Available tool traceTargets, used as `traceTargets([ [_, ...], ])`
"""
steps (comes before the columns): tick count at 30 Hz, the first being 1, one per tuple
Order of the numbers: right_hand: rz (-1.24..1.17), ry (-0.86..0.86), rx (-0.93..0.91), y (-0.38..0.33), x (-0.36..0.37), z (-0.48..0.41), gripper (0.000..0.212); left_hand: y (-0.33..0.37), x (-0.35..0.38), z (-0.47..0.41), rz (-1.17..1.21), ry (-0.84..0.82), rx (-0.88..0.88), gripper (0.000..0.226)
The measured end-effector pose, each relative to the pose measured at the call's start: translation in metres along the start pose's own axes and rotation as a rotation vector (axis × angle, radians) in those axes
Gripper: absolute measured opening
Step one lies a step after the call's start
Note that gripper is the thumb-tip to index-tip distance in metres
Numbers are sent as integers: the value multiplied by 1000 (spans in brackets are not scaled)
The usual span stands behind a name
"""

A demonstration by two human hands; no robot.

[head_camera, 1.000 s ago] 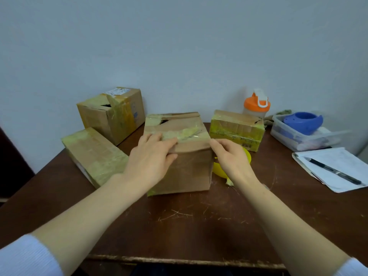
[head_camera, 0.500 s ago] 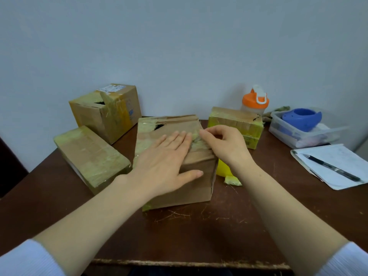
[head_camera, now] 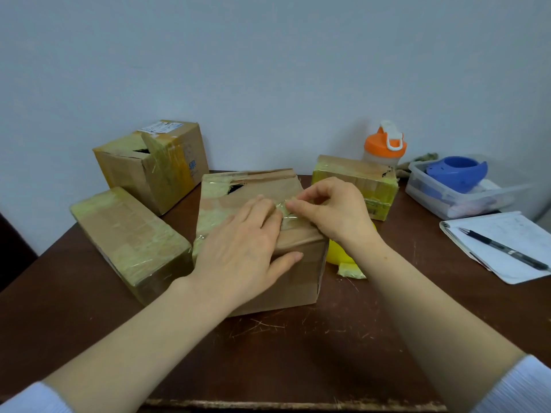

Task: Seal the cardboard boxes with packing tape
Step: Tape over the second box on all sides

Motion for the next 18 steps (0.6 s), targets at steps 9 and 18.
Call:
traceTargets([
  [9, -118, -5, 161, 8, 6, -9, 21, -2, 3, -2, 13, -30, 24, 80],
  [18, -254, -65, 308, 13, 16, -14, 45, -1, 4, 0, -16, -19, -6, 80],
])
Point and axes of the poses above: each hand's wrist, its own z-axis away from the middle knuckle, its own x-axis out of the palm, y = z × x, the point moved 2 cm from there along -z, towards the middle knuckle, and after that the axes turned 11 degrees about -z, right-handed, at the moved point
